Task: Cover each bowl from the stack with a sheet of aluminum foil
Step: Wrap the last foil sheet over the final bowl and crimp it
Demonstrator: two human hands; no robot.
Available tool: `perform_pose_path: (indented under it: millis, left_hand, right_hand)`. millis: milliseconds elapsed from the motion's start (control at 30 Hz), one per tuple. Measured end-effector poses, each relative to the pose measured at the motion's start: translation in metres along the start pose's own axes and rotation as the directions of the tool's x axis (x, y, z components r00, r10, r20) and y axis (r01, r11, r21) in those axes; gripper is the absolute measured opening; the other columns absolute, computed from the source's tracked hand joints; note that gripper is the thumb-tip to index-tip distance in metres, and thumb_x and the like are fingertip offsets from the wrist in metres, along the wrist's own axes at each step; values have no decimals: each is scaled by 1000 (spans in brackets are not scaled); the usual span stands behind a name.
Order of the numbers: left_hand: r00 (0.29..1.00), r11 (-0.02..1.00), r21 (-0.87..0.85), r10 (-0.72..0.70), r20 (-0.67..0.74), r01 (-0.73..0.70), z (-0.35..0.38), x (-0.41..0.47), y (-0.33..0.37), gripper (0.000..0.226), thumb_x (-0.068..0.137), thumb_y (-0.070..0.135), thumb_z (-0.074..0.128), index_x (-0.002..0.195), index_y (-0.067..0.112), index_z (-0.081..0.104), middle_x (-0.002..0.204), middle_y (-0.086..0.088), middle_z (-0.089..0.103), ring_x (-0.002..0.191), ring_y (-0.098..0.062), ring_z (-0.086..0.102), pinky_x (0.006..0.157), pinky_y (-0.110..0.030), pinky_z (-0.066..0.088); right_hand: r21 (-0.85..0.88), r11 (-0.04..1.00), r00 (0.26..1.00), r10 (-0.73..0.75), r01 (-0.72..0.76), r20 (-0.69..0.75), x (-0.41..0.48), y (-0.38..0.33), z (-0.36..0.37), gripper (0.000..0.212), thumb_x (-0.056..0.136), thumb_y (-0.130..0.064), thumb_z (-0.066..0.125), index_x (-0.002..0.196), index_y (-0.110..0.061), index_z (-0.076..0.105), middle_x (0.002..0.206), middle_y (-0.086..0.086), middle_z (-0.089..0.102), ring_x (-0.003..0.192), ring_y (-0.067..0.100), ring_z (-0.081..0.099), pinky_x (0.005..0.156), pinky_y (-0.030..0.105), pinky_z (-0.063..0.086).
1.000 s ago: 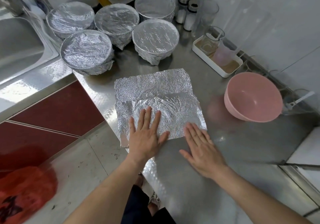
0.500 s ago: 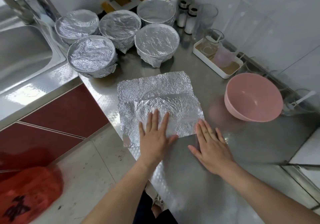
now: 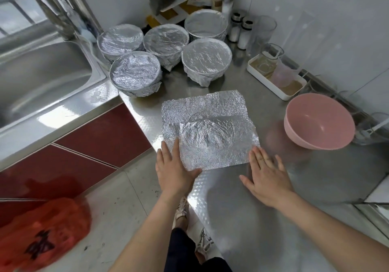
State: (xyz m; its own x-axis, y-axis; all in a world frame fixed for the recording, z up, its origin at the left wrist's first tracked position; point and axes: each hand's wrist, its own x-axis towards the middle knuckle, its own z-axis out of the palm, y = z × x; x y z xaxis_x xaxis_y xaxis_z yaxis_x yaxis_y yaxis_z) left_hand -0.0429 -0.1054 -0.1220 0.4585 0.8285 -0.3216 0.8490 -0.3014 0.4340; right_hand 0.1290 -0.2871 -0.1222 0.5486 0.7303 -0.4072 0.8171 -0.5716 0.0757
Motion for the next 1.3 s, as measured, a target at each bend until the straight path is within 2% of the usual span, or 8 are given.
perform_pose_path:
  millis: [167, 300, 533, 767, 933, 1100, 1200, 1300]
  left_hand:
    - [979, 952, -266, -181, -93, 151, -5, 5, -14, 99, 75, 34, 82, 152, 30, 20, 158, -6, 17, 144, -31, 14, 112, -46, 22]
    - [962, 885, -408, -267, -50, 224, -4, -1, -12, 89, 75, 27, 83, 147, 28, 31, 140, -12, 33, 128, -28, 36, 108, -43, 31]
    - [927, 729, -627, -374, -28, 275, -8, 7, -33, 51, 80, 8, 76, 123, 27, 56, 75, -1, 55, 64, -16, 53, 63, -32, 49]
    - [942, 606, -742, -319, 104, 287, -9, 14, -45, 48, 84, -10, 63, 120, 20, 56, 69, -3, 47, 61, -18, 52, 75, -50, 56]
    - [933, 555, -781, -347, 97, 288, -9, 12, -49, 41, 83, -7, 68, 113, 18, 57, 70, -3, 47, 60, -18, 51, 65, -38, 54]
    - [986, 977, -212, -34, -163, -1, -20, 4, -29, 24, 86, 8, 65, 102, 26, 60, 107, 2, 53, 93, -18, 51, 71, -28, 35]
    - [911, 909, 79, 413, -19, -410, -8, 1, -7, 31, 100, 30, 47, 129, 28, 58, 140, 6, 48, 134, -18, 38, 98, -33, 40]
    - [820, 784, 258, 497, 284, -564, 17, -1, -8, 58, 101, 52, 19, 154, 33, 6, 160, 5, -12, 147, -19, -16, 120, -47, -2]
  right_hand:
    - [54, 997, 998, 50, -48, -27, 4, -28, -25, 83, 90, -45, 36, 152, -7, -4, 160, 11, -15, 146, 22, -19, 117, 48, -1]
    - [149, 980, 992, -129, 128, -4, 6, -60, -14, 70, 93, -27, 23, 151, -10, -13, 158, 6, -24, 143, 20, -27, 119, 43, -8]
    - [159, 972, 983, -181, 174, 28, 6, -55, 5, 85, 73, -63, -14, 144, -18, -26, 153, -1, -33, 141, 16, -30, 116, 38, -12]
    - [135, 980, 986, -158, 149, 59, 7, -60, -5, 84, 79, -69, -5, 143, -19, -29, 151, -1, -38, 137, 16, -37, 115, 48, -15]
    - [141, 972, 974, -202, 187, 105, 9, -69, 1, 85, 71, -69, -13, 146, -30, -27, 150, -5, -40, 137, 16, -37, 115, 48, -15]
    - [138, 971, 965, -214, 194, 150, 12, -60, -15, 72, 95, -63, 19, 148, -34, -19, 153, -8, -34, 140, 17, -32, 116, 50, -8]
    - [145, 962, 966, -245, 233, 77, 11, -69, -17, 74, 84, -63, -2, 149, -33, -17, 154, -6, -33, 140, 16, -34, 116, 50, -10]
    - [161, 963, 969, -232, 216, 87, 10, -76, -10, 82, 76, -62, -6, 151, -30, -15, 156, -7, -28, 142, 13, -28, 117, 48, -11]
